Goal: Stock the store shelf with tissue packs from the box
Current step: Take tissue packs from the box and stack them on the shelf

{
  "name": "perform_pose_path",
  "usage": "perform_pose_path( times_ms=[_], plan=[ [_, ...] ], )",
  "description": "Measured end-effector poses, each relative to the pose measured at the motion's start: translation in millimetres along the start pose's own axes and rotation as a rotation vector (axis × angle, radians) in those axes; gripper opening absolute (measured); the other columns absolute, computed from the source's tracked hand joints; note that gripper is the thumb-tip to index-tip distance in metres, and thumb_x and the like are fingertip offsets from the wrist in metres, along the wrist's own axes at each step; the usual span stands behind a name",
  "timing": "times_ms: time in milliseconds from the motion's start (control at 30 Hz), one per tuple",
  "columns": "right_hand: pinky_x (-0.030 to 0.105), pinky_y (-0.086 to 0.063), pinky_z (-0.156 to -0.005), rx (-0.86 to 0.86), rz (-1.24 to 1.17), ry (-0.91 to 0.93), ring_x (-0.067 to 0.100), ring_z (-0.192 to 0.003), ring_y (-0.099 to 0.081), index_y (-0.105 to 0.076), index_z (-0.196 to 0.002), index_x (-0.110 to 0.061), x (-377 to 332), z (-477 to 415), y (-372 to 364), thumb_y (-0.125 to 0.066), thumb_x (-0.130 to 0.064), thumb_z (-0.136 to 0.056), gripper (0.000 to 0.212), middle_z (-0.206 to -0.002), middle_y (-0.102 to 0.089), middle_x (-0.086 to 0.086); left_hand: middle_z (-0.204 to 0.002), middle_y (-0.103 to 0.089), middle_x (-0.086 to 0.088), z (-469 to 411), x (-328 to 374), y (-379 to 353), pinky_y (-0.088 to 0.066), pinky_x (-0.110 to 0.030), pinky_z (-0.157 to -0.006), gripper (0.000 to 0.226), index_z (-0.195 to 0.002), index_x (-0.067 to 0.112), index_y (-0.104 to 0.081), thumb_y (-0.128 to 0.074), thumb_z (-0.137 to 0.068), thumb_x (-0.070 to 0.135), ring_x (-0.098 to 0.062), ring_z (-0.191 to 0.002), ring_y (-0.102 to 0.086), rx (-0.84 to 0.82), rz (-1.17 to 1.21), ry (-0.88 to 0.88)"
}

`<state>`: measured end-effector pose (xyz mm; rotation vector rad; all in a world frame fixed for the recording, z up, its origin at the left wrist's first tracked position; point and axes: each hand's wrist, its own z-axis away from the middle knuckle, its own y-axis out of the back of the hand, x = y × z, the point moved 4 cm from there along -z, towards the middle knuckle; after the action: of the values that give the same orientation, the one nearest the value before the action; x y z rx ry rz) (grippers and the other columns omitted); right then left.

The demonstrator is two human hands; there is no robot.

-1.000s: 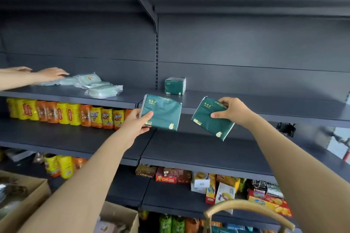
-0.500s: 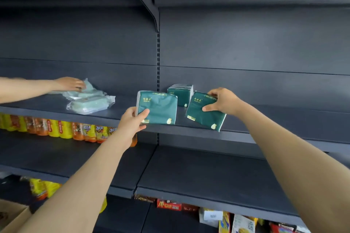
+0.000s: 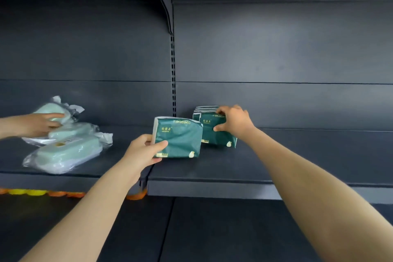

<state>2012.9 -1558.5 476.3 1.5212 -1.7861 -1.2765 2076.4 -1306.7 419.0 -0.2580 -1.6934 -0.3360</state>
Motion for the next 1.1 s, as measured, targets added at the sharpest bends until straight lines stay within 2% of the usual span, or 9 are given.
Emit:
perform_pose_path(
  times_ms=[200, 367, 500, 600, 700, 800, 933, 1100],
  plan=[
    [0.033, -0.032, -0.100, 0.028, 0.015, 0.068, 0.022, -0.125, -0.036, -0.055, -0.124, -0.022, -7.2, -27.7, -33.1, -0.074, -0.033, -0.077, 0.052, -0.132, -0.050, -0.001, -0.106, -0.062, -0.011, -23.0, -9.0, 4.1, -0.052, -0.025, -0.068, 0.014, -0.095, 0.013, -0.058, -0.066, -0.086, 0.008, -0.019, -0.091, -0.064, -0.014, 0.001, -0.015],
    [0.031, -0.028, -0.106, 0.032, 0.103, 0.075, 0.022, -0.133, -0.036, -0.042, -0.138, -0.019, -4.1, -29.6, -51.7, -0.066, -0.034, -0.085, 0.059, -0.143, -0.044, 0.002, -0.105, -0.062, -0.009, -28.9, -16.1, 5.5, -0.051, -0.024, -0.066, 0.013, -0.091, 0.017, -0.057, -0.066, -0.086, 0.009, -0.016, -0.089, -0.064, -0.013, 0.020, -0.017],
    [0.030, -0.025, -0.108, -0.027, 0.207, 0.103, 0.021, -0.132, -0.040, -0.038, -0.142, -0.018, -3.3, -33.6, -51.7, -0.058, -0.038, -0.090, 0.059, -0.144, -0.045, 0.002, -0.101, -0.065, -0.006, -28.3, -19.6, 3.9, -0.051, -0.025, -0.070, 0.011, -0.095, 0.016, -0.059, -0.067, -0.086, 0.013, -0.017, -0.093, -0.064, -0.036, 0.029, -0.002],
    [0.036, -0.021, -0.111, -0.113, 0.209, 0.083, 0.020, -0.133, -0.038, -0.036, -0.143, -0.020, -2.5, -35.2, -44.6, -0.055, -0.042, -0.091, 0.060, -0.145, -0.044, 0.001, -0.091, -0.065, 0.005, -25.2, -17.9, 1.8, -0.043, -0.024, -0.069, 0.006, -0.090, 0.020, -0.062, -0.066, -0.087, 0.022, -0.009, -0.088, -0.059, -0.021, -0.027, -0.017],
    [0.043, -0.014, -0.116, -0.113, 0.189, 0.061, 0.020, -0.139, -0.030, -0.032, -0.145, -0.019, -0.3, -29.0, -33.8, -0.053, -0.044, -0.092, 0.062, -0.148, -0.038, 0.004, -0.085, -0.060, 0.011, -23.7, -15.9, -1.3, -0.035, -0.023, -0.075, 0.005, -0.088, 0.020, -0.061, -0.066, -0.087, 0.022, 0.001, -0.078, -0.050, 0.000, -0.011, -0.017],
    [0.043, -0.009, -0.117, -0.064, 0.132, 0.044, 0.018, -0.144, -0.018, -0.032, -0.145, -0.018, 6.1, -8.6, -18.9, -0.050, -0.044, -0.093, 0.061, -0.152, -0.032, 0.003, -0.090, -0.061, 0.006, -24.1, -12.6, -4.1, -0.032, -0.025, -0.081, 0.012, -0.095, 0.016, -0.062, -0.066, -0.087, 0.023, -0.005, -0.080, -0.050, 0.027, 0.030, -0.028],
    [0.041, -0.020, -0.114, -0.081, 0.028, -0.064, 0.023, -0.139, -0.030, -0.039, -0.141, -0.016, 15.8, 39.5, -9.1, -0.047, -0.048, -0.094, 0.058, -0.145, -0.042, 0.007, -0.102, -0.058, 0.006, -26.5, -7.9, -12.7, -0.031, -0.027, -0.087, 0.023, -0.109, 0.015, -0.060, -0.063, -0.089, 0.028, -0.012, -0.098, -0.048, 0.059, 0.068, -0.047],
    [0.041, -0.025, -0.111, -0.244, -0.059, -0.221, 0.025, -0.136, -0.033, -0.036, -0.142, -0.013, 16.6, 104.0, -24.2, -0.039, -0.055, -0.094, 0.064, -0.145, -0.040, 0.009, -0.098, -0.062, 0.008, -31.8, -0.3, -32.4, -0.031, -0.025, -0.088, 0.022, -0.107, 0.014, -0.064, -0.064, -0.089, 0.026, -0.009, -0.098, -0.052, 0.025, 0.061, -0.072]
  ],
)
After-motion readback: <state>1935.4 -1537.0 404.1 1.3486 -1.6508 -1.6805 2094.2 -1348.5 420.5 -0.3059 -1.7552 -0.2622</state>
